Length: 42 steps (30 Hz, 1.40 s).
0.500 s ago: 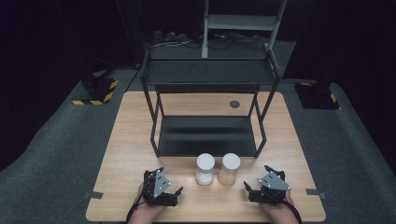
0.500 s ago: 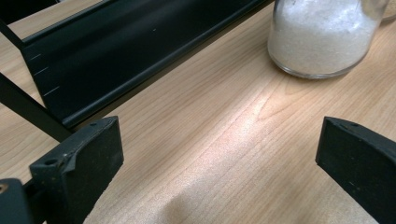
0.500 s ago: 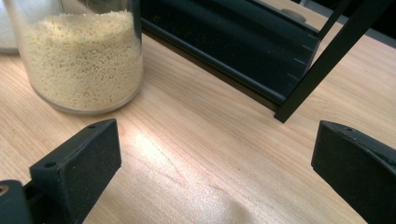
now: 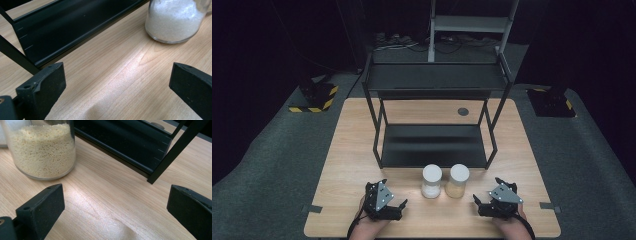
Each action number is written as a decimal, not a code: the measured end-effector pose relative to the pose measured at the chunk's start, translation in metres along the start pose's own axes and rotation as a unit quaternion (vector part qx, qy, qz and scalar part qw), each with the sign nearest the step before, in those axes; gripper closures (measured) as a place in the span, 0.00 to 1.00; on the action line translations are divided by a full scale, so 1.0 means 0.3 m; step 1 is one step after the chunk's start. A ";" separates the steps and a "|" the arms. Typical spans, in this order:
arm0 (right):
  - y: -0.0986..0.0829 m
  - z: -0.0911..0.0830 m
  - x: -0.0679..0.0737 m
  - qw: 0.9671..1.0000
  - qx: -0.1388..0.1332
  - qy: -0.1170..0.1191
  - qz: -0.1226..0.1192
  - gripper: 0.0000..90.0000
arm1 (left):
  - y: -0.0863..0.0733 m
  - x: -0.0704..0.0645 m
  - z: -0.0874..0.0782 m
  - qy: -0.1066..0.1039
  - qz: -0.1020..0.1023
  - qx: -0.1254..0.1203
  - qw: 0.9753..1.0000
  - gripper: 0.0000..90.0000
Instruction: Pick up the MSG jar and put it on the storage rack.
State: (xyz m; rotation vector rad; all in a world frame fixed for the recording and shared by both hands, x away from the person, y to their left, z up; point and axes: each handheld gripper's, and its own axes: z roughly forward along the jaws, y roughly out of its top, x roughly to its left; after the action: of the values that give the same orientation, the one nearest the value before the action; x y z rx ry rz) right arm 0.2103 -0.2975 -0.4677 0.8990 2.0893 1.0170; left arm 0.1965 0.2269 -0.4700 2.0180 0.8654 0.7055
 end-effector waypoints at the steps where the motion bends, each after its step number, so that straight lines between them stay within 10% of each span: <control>1: 0.000 0.000 -0.001 1.000 0.000 0.001 0.000 0.00 | 0.000 0.001 0.000 -0.001 0.001 0.000 1.000 0.01; 15: -0.001 0.000 0.001 1.000 0.000 -0.002 0.002 0.00 | -0.022 0.030 -0.010 -0.010 -0.034 -0.015 0.999 0.01; 42: -0.003 -0.002 -0.003 1.000 -0.002 0.000 0.005 0.00 | 0.040 0.002 -0.082 -0.041 -0.026 -0.115 0.992 0.01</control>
State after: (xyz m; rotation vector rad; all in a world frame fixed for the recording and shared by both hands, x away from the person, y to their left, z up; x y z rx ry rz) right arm 0.2101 -0.2988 -0.4680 0.9075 2.0837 1.0257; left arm 0.1829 0.2334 -0.4471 1.8003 0.7509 0.6553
